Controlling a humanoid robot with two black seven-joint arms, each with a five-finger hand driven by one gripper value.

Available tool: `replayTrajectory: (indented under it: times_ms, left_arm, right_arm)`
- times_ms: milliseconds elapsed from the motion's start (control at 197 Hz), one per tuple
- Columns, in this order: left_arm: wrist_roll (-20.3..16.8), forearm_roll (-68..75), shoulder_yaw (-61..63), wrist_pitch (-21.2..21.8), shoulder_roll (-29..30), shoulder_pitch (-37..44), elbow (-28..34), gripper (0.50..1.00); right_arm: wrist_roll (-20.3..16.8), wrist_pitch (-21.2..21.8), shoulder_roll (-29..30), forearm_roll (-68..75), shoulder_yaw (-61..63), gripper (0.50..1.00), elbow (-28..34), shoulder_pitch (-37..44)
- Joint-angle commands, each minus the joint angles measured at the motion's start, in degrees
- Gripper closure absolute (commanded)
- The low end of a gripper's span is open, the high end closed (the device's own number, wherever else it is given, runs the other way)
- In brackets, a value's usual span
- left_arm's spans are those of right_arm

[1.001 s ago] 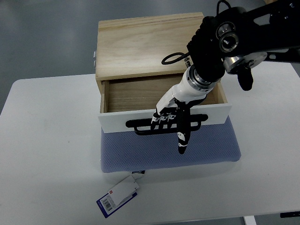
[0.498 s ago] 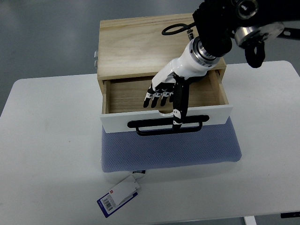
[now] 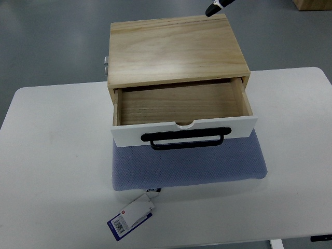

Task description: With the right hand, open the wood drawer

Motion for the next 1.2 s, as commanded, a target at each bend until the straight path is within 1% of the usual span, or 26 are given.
replayTrajectory:
  times_ms: [0,15,41,51,71,117,163,168,178,214,259,264,285,341,422,498,600,732,824,920,1195]
  left_arm:
    - [0.0,0.0,0.0,0.0,0.0,0.0,-0.1,0.500]
    - [0.0,0.0,0.0,0.0,0.0,0.0,-0.1,0.500]
    - [0.0,0.0,0.0,0.0,0.0,0.0,-0.2,0.500]
    - [0.0,0.0,0.0,0.0,0.0,0.0,-0.2,0.500]
    - [0.0,0.0,0.0,0.0,0.0,0.0,-0.2,0.500]
    - [0.0,0.0,0.0,0.0,0.0,0.0,-0.3,0.500]
    - [0.0,0.0,0.0,0.0,0.0,0.0,-0.3,0.500]
    - [0.0,0.1,0.0,0.0,0.0,0.0,-0.3,0.500]
    - [0.0,0.1,0.0,0.0,0.0,0.0,-0.3,0.500]
    - [0.0,0.1,0.0,0.0,0.0,0.0,-0.3,0.500]
    - [0.0,0.1,0.0,0.0,0.0,0.0,-0.3,0.500]
    - [0.0,0.1,0.0,0.0,0.0,0.0,-0.3,0.500]
    - [0.0,0.1,0.0,0.0,0.0,0.0,-0.3,0.500]
    - [0.0,0.1,0.0,0.0,0.0,0.0,-0.3,0.500]
    - [0.0,0.1,0.0,0.0,0.0,0.0,-0.3,0.500]
    - [0.1,0.1,-0.1,0.0,0.0,0.1,-0.3,0.500]
    - [0.1,0.1,-0.1,0.1,0.0,0.1,-0.3,0.500]
    - [0.1,0.2,0.0,0.1,0.0,0.1,-0.3,0.500]
    - [0.1,0.2,0.0,0.1,0.0,0.0,-0.3,0.500]
    - [0.1,0.2,-0.1,0.1,0.0,0.0,-0.3,0.500]
    - [0.1,0.2,-0.1,0.0,0.0,0.1,-0.4,0.500]
  right_arm:
    - [5.0,-3.4,-1.0,0.2,12.4,0.556,-5.4,-13.5]
    - [5.6,-3.8,-0.9,0.2,14.0,0.556,-6.0,-15.0]
    - [7.7,-5.1,-0.6,0.3,18.9,0.556,-7.5,-19.0]
    - [7.7,-5.1,-0.6,0.3,18.9,0.556,-7.5,-19.0]
    - [8.9,-6.1,-0.2,0.3,22.2,0.556,-8.2,-21.8]
    - [11.8,-8.5,1.6,0.3,30.2,0.556,-9.9,-28.1]
    - [11.9,-8.5,1.6,0.3,30.2,0.556,-9.9,-28.1]
    - [14.8,-11.1,4.8,0.5,37.6,0.556,-11.6,-34.7]
    - [14.8,-11.2,4.9,0.5,37.7,0.556,-11.6,-34.8]
    - [17.2,-12.8,7.9,0.7,43.8,0.556,-13.3,-38.9]
    - [17.2,-12.8,7.9,0.7,43.8,0.556,-13.3,-38.9]
    - [19.6,-14.0,11.9,0.7,50.4,0.556,-16.1,-43.3]
    - [19.9,-14.0,12.8,0.7,51.5,0.556,-16.8,-44.0]
    - [21.4,-13.8,18.0,0.7,57.6,0.554,-20.8,-47.3]
    - [22.0,-13.5,24.2,0.7,64.9,0.554,-25.9,-50.0]
    - [22.2,-12.6,28.0,0.7,70.5,0.554,-28.5,-52.4]
    - [22.6,-10.4,30.4,0.7,75.6,0.554,-30.1,-53.8]
    - [24.6,-5.5,34.0,0.7,79.2,0.554,-32.9,-54.8]
    - [24.8,-2.5,35.3,0.7,79.5,0.554,-34.0,-55.8]
    - [24.8,-0.7,36.1,0.7,79.5,0.554,-34.5,-56.7]
    - [24.9,-0.5,37.3,0.5,79.4,0.554,-34.8,-57.4]
